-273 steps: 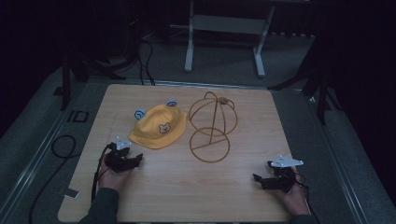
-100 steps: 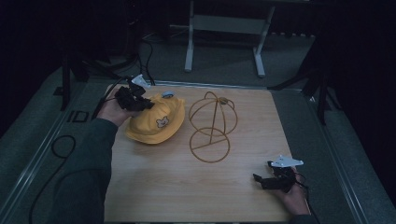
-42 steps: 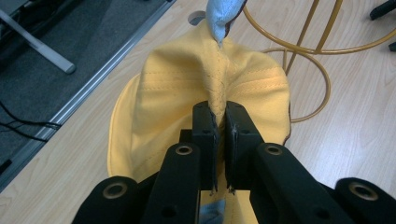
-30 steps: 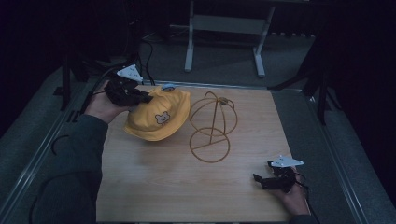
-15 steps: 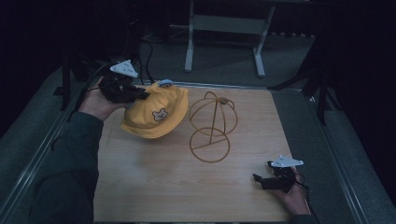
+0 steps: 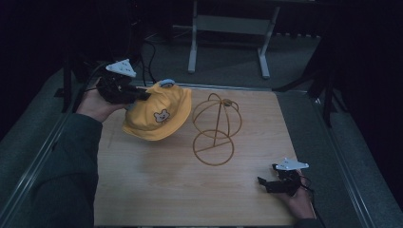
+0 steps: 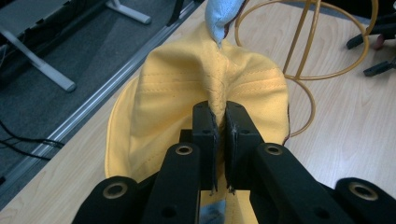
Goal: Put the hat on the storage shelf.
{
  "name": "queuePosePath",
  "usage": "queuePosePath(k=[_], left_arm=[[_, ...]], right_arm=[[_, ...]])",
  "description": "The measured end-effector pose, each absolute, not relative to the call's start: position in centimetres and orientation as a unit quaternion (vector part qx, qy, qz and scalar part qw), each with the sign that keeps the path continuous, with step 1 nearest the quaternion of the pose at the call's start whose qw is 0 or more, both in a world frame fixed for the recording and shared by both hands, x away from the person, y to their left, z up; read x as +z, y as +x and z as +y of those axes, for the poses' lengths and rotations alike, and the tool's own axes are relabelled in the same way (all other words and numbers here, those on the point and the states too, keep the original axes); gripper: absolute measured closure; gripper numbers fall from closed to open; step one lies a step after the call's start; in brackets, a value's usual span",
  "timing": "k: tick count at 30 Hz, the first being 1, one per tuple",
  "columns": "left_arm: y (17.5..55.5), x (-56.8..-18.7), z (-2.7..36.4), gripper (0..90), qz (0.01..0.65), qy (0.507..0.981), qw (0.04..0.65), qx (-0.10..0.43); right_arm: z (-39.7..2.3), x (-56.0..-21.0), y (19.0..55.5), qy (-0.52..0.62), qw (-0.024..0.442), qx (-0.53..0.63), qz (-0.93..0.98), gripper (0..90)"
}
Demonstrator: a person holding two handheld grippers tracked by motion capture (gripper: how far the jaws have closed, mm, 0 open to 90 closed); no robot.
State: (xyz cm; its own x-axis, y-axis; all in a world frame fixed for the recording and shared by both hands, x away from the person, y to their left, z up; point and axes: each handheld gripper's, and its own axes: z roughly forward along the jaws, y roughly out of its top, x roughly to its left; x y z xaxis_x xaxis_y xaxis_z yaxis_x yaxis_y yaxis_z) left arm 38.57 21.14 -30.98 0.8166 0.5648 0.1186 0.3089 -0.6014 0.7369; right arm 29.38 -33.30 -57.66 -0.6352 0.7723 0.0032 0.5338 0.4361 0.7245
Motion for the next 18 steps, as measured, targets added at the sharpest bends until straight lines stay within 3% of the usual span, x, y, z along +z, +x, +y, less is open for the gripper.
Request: queuePosePath(k=[18], left_arm=[[38.12, -30.28, 22.15, 84.1, 0.245, 0.868, 0.400, 0.160]], right_arm=[[-33.30, -57.66, 29.38, 0.393, 0.167, 0.357, 0.831, 12.4]])
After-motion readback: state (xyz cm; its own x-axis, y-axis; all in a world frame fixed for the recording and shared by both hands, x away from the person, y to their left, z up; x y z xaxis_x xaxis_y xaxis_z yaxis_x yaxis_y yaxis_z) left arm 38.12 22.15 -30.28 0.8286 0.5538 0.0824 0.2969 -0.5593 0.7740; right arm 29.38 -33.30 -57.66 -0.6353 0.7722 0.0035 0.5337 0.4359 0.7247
